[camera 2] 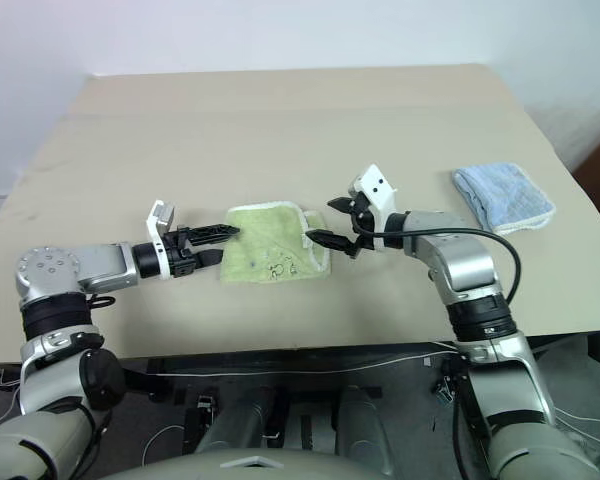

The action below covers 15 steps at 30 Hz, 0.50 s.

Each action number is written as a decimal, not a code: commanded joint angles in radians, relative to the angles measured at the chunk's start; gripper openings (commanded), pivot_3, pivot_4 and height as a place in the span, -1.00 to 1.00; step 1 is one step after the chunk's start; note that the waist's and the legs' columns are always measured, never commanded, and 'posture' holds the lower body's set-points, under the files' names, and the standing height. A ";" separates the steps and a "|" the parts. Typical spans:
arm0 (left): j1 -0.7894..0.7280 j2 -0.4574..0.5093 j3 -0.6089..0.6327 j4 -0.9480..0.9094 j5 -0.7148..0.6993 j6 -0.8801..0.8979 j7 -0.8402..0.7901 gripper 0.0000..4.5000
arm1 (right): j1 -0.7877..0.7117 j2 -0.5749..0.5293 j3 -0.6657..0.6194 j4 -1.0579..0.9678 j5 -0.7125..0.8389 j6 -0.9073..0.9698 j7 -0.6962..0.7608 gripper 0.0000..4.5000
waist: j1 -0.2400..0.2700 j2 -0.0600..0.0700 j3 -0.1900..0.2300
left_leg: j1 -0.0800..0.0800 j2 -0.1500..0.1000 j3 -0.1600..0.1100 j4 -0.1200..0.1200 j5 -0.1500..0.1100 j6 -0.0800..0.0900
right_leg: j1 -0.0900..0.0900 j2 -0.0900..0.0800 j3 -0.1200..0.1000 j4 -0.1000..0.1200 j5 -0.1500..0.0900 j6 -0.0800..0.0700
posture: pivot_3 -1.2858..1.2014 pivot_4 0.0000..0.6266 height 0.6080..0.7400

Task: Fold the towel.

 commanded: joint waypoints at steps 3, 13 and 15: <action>-0.015 -0.047 -0.116 0.044 0.031 -0.014 -0.108 0.96 | 0.000 -0.064 -0.036 -0.055 0.025 -0.010 0.063 1.00 | 0.013 0.000 0.000 | 0.000 0.000 -0.001 0.001 0.000 0.000 | 0.000 -0.001 -0.001 -0.001 0.000 0.000 | 0.03 -0.52 1.00; -0.052 -0.052 -0.253 0.086 0.092 -0.108 -0.287 0.96 | -0.017 -0.081 -0.042 -0.021 -0.001 -0.034 0.050 1.00 | 0.007 0.000 0.000 | 0.000 0.000 -0.001 -0.001 -0.001 0.001 | 0.001 -0.001 -0.001 -0.002 0.000 0.000 | 0.03 -0.52 1.00; -0.054 -0.065 -0.270 0.096 0.114 -0.137 -0.300 0.96 | -0.015 -0.082 -0.040 -0.023 -0.007 -0.034 0.044 1.00 | 0.010 0.000 0.000 | 0.000 0.000 -0.001 0.000 -0.001 0.001 | 0.002 -0.001 -0.001 -0.002 0.000 0.000 | 0.03 -0.52 1.00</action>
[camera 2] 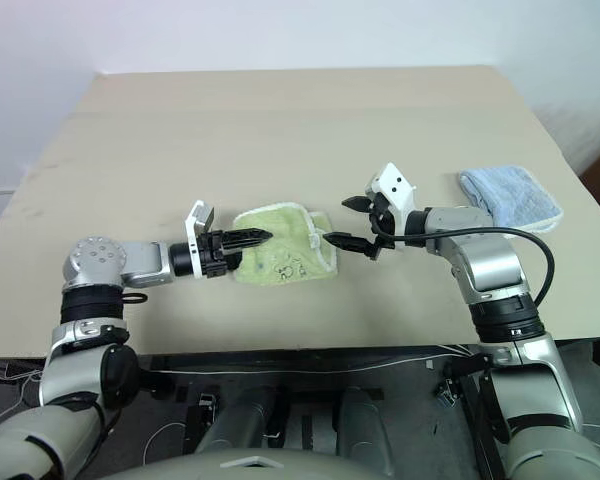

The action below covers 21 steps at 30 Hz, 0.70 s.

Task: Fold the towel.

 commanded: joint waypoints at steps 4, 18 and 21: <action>-0.007 -0.037 -0.057 0.025 0.055 -0.079 -0.052 0.71 | -0.011 -0.017 -0.026 -0.014 -0.021 -0.029 -0.023 1.00 | 0.003 0.000 0.000 | 0.000 -0.001 0.000 0.000 0.000 0.000 | 0.001 -0.001 0.000 0.000 0.000 0.000 | 0.03 -0.52 1.00; -0.085 -0.032 0.224 0.155 -0.162 0.102 -0.096 -0.81 | -0.022 0.007 -0.010 0.016 -0.057 -0.054 -0.052 1.00 | -0.007 -0.001 0.001 | -0.002 0.000 0.000 0.000 0.000 0.000 | -0.002 0.000 0.000 0.000 0.000 0.000 | 0.03 -0.52 1.00; -0.055 -0.013 0.180 0.068 -0.157 0.123 -0.085 -0.81 | -0.019 0.011 -0.010 0.017 -0.057 -0.060 -0.051 1.00 | -0.009 -0.001 0.001 | -0.006 0.000 0.000 0.000 0.000 0.000 | -0.007 0.001 0.000 0.001 0.000 0.001 | 0.03 -0.52 1.00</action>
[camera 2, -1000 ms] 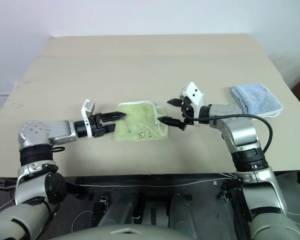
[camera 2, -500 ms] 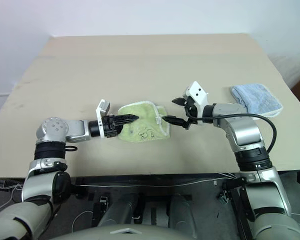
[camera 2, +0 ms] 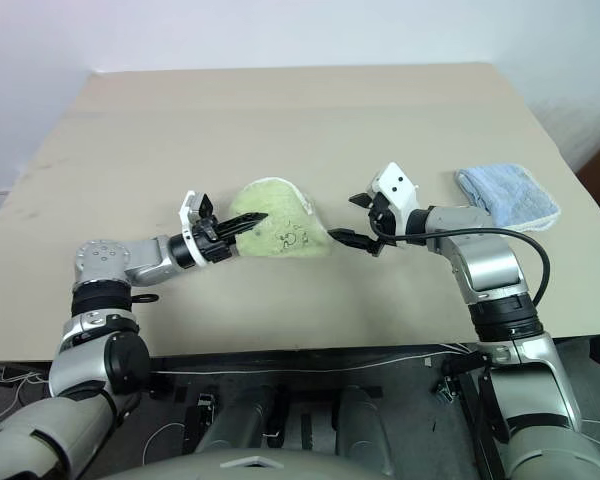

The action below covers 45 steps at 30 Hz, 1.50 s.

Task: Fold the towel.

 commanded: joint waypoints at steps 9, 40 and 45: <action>0.194 0.060 -0.270 -0.401 0.125 -0.243 -0.078 -0.81 | -0.032 0.031 -0.006 0.019 -0.019 -0.052 -0.023 1.00 | -0.003 0.000 0.000 | -0.004 0.000 0.002 -0.001 0.001 -0.002 | -0.006 0.000 0.003 0.001 0.000 0.000 | 0.03 -0.52 1.00; -0.259 0.486 0.016 0.311 0.285 -0.837 0.051 -0.99 | -0.050 0.093 0.011 0.097 -0.073 -0.114 -0.032 1.00 | -0.019 0.001 0.000 | -0.007 0.000 0.001 0.000 0.003 -0.005 | -0.010 0.001 0.001 0.004 0.000 0.000 | 0.03 -0.52 1.00; -0.298 0.490 0.098 0.536 0.311 -1.090 0.221 -0.99 | -0.041 0.085 0.022 0.113 -0.100 -0.132 -0.041 1.00 | -0.023 0.000 0.000 | -0.008 0.000 0.002 0.000 0.004 -0.004 | -0.011 0.001 0.002 0.003 0.000 0.000 | 0.03 -0.52 1.00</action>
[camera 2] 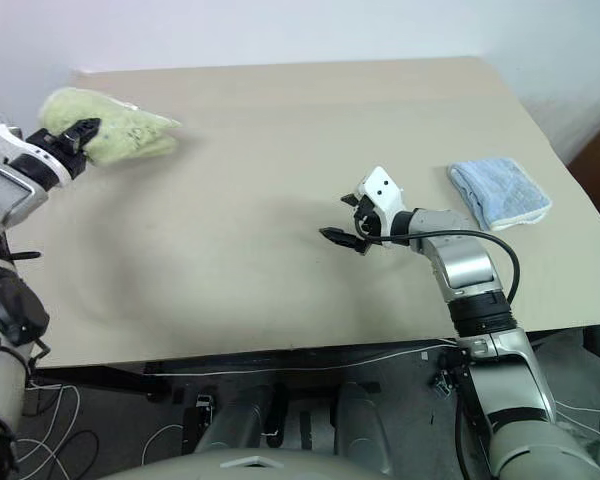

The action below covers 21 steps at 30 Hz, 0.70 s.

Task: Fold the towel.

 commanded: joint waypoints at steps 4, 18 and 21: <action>0.009 0.030 0.088 0.134 0.017 -0.180 0.080 -0.99 | -0.006 -0.003 -0.008 -0.026 -0.011 -0.016 -0.003 1.00 | 0.002 0.000 0.000 | -0.002 0.000 0.000 0.001 0.000 0.002 | -0.002 0.000 0.000 0.000 0.000 0.000 | 0.03 -0.52 1.00; 0.214 0.020 0.224 0.068 -0.071 0.005 0.176 -0.99 | 0.051 -0.015 -0.007 -0.047 -0.028 -0.034 -0.012 1.00 | -0.003 -0.001 0.000 | -0.002 0.000 0.000 0.002 -0.001 0.005 | -0.002 0.000 0.000 0.003 0.000 0.000 | 0.03 -0.52 1.00; 0.250 -0.008 0.254 0.001 -0.107 0.053 0.197 -0.71 | 0.037 -0.010 -0.005 -0.032 -0.031 -0.040 -0.009 1.00 | -0.001 -0.001 0.000 | -0.001 0.000 0.000 0.003 -0.001 0.005 | -0.002 0.000 0.001 0.005 0.000 0.000 | 0.03 -0.52 1.00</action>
